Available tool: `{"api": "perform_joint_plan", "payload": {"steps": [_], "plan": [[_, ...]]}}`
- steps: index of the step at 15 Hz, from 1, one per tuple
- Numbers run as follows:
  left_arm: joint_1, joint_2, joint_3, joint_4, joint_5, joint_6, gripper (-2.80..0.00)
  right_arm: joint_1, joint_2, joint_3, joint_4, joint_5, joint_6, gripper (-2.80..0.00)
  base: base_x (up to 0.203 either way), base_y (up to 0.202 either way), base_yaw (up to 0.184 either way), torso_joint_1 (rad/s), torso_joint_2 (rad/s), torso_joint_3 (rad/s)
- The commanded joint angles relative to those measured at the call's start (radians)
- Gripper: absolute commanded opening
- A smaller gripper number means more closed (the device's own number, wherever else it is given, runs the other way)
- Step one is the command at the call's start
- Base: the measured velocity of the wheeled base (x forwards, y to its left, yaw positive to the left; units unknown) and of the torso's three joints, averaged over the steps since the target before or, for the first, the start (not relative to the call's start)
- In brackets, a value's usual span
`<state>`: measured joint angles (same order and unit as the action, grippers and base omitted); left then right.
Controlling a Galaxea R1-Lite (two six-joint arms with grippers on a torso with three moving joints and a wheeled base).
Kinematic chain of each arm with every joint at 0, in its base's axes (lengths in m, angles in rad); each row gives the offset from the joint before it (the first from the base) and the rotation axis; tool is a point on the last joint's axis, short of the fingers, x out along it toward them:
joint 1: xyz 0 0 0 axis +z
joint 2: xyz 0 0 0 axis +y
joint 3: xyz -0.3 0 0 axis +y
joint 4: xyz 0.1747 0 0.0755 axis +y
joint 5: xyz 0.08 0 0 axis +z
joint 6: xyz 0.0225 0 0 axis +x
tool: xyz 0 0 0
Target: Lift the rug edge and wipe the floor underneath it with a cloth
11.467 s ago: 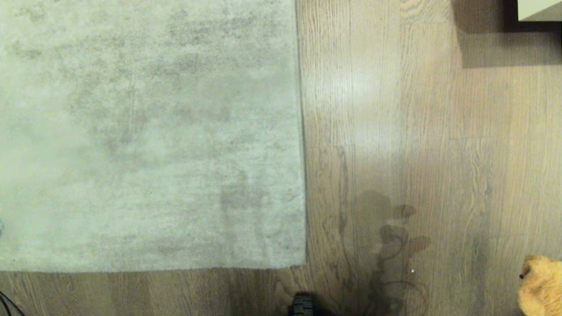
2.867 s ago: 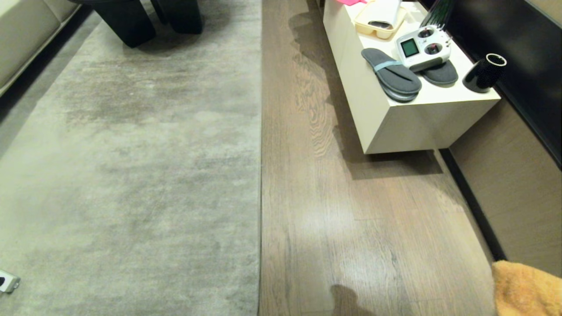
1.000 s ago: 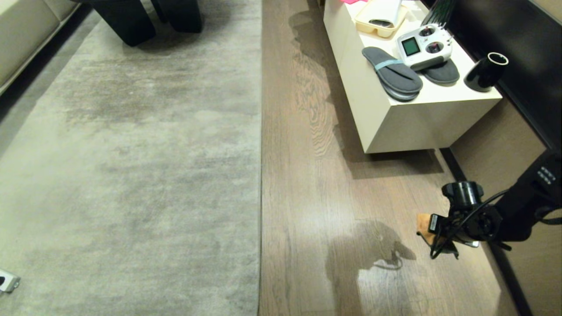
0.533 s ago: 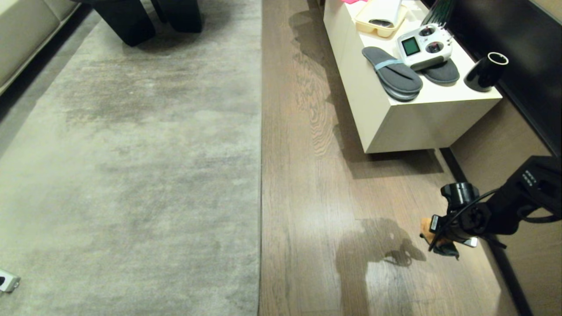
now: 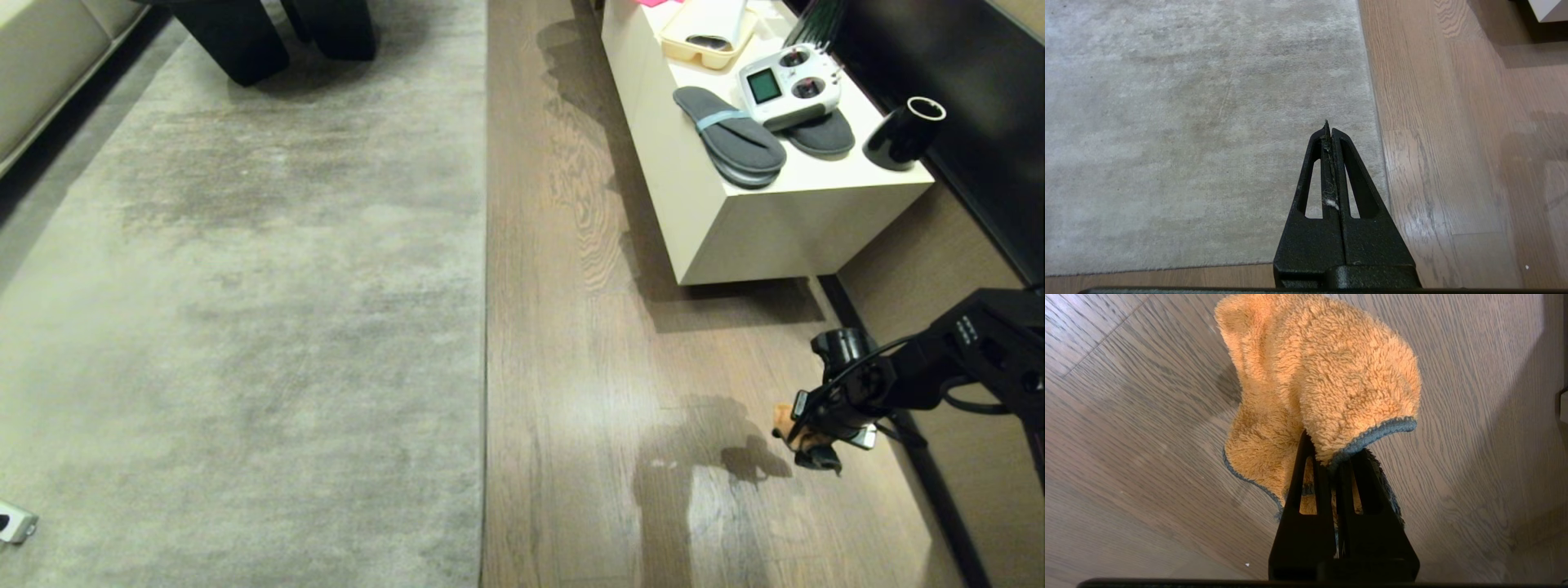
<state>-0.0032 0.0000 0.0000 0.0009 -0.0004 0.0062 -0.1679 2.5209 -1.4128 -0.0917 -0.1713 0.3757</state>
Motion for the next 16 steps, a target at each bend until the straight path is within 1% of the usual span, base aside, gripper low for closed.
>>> {"api": "perform_joint_plan", "payload": {"steps": [1, 9, 10, 13, 16], "plan": [[0.000, 0.000, 0.000, -0.001, 0.000, 0.000, -2.80, -0.001, 0.006, -0.015, 0.003, -0.001, 0.002, -2.80, 0.000, 0.000, 0.000, 0.000, 0.00, 0.000], [0.000, 0.000, 0.000, 0.000, 0.000, 0.000, -2.80, -0.001, 0.003, -0.006, 0.001, 0.001, 0.008, -2.80, 0.000, 0.000, 0.000, 0.000, 0.00, 0.000], [0.000, 0.000, 0.000, 0.000, 0.000, 0.000, -2.80, -0.001, 0.003, -0.008, 0.001, 0.001, 0.008, 0.00, 0.000, 0.000, 0.000, 0.000, 0.00, 0.000], [0.000, 0.000, 0.000, 0.001, 0.000, 0.000, -2.80, -0.001, 0.003, -0.009, -0.008, -0.008, 0.009, 0.00, 0.000, 0.000, 0.000, 0.000, 0.00, 0.000], [0.000, 0.000, 0.000, 0.001, 0.000, 0.000, -2.80, -0.001, 0.004, -0.014, -0.015, -0.036, 0.031, 0.00, 0.000, 0.000, 0.000, 0.000, 0.00, 0.000]]}}
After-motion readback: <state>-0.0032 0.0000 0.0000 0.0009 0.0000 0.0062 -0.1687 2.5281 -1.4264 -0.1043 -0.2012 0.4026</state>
